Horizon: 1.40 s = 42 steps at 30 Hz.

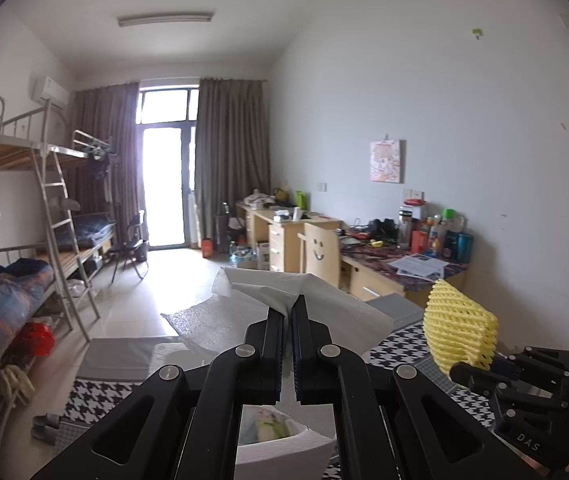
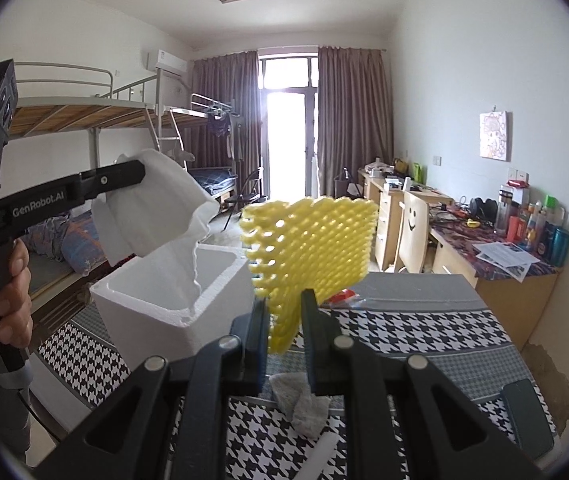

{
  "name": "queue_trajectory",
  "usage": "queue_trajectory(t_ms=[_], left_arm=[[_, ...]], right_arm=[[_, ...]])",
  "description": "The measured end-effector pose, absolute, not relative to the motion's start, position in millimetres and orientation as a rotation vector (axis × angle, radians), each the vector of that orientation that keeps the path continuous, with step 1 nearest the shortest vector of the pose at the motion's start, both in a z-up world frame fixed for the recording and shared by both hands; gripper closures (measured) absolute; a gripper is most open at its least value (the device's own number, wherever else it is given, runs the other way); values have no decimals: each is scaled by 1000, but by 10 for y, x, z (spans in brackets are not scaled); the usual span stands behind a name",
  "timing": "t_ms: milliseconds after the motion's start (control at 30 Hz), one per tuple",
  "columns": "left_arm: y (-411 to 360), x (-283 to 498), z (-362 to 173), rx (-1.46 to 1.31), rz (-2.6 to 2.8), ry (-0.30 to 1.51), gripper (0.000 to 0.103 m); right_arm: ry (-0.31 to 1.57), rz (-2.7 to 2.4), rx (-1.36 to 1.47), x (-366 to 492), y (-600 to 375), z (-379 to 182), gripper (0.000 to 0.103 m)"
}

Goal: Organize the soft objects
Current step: 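Lift the tissue with the left gripper toward the foam box while the right gripper holds the scrubber, then lower the white tissue into the foam box and open the left gripper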

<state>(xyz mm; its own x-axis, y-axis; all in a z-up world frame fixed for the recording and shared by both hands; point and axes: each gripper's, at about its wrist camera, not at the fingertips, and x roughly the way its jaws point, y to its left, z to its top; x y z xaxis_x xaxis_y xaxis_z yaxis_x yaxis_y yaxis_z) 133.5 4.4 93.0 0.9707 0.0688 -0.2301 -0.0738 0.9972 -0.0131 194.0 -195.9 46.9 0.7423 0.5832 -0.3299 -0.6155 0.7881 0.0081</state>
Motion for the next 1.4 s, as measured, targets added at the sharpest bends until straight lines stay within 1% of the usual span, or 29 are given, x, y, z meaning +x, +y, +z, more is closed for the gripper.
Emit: queue_trajectory(t_ms=[533,1067,1167,1200,1233,1267,1300,1333,1367,1400], left_arm=[[299,1590,756,-44,186,328,99],[493,1848,472,-48,221,491,99],[535,1896,423,-57,215,520,98],[531,1928,411,-59,214,531,96],[539,1943,395,-58,215,542,94],[555,1965,387,-64,214,553,84],[556,1974,385,-73,212,556,62],[568,1967,381,-83,212,552,49],[566,1960,395,-89,229,531,24],[567,1924,413,-86,250,503,10]], right_arm=[[339,699,-120,1973,-1837,445,84],[362,692,-136,2008,-1772,422,84],[367,688,-138,2021,-1763,418,84],[369,686,-139,2027,-1761,415,84],[371,685,-139,2032,-1761,413,84],[372,683,-139,2036,-1760,410,84],[374,681,-138,2043,-1758,409,84],[376,680,-137,2047,-1758,406,84],[379,680,-135,2055,-1759,402,84],[381,679,-135,2066,-1754,404,84]])
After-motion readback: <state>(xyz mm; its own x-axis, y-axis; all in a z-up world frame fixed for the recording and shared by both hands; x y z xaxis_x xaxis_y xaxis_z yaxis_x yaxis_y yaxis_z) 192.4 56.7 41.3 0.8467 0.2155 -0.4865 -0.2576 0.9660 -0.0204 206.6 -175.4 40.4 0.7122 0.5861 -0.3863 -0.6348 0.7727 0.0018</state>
